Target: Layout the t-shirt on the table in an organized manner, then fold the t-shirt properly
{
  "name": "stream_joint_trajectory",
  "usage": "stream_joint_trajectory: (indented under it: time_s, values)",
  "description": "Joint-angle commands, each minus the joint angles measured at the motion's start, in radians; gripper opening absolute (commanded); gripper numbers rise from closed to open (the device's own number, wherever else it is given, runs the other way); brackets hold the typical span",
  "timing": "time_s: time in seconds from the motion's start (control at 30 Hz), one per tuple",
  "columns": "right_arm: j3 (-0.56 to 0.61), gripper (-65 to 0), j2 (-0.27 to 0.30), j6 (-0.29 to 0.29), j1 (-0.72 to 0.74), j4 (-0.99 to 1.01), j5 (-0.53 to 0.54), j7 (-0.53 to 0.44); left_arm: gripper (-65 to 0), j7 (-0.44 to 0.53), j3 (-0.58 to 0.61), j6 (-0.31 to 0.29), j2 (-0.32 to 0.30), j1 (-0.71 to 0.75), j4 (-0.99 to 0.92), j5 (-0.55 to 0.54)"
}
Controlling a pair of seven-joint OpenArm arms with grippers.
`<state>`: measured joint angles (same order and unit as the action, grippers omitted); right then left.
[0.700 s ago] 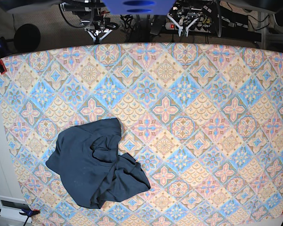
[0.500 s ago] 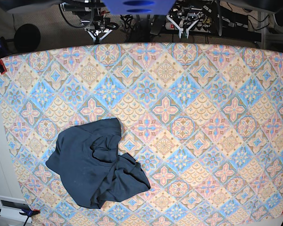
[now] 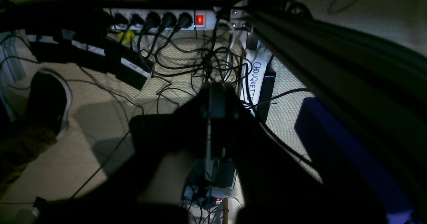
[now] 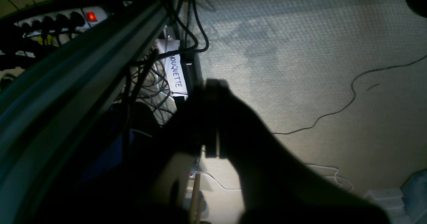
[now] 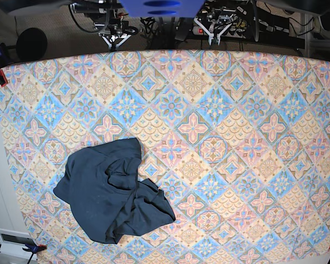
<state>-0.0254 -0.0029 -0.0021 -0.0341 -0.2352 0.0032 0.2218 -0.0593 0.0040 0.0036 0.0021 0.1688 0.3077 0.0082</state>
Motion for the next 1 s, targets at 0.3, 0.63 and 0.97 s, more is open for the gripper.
stream_joint_trajectory:
  time_s: [0.3,0.63,0.97]
  values:
    - [0.003,-64.7,0.002,-0.002,-0.037,-0.006,0.001,-0.002,-65.0,0.005,0.003,0.0,-0.014,0.021,0.005,0.003]
    - [0.005,-64.7,0.042,-0.002,-0.192,-0.186,0.001,0.003,-65.0,0.005,0.104,0.0,-0.1,0.116,0.12,-0.001]
    - [0.005,-64.8,0.074,-0.002,-0.389,-0.435,0.001,0.003,-65.0,0.005,0.225,0.0,-0.218,0.324,0.374,-0.009]
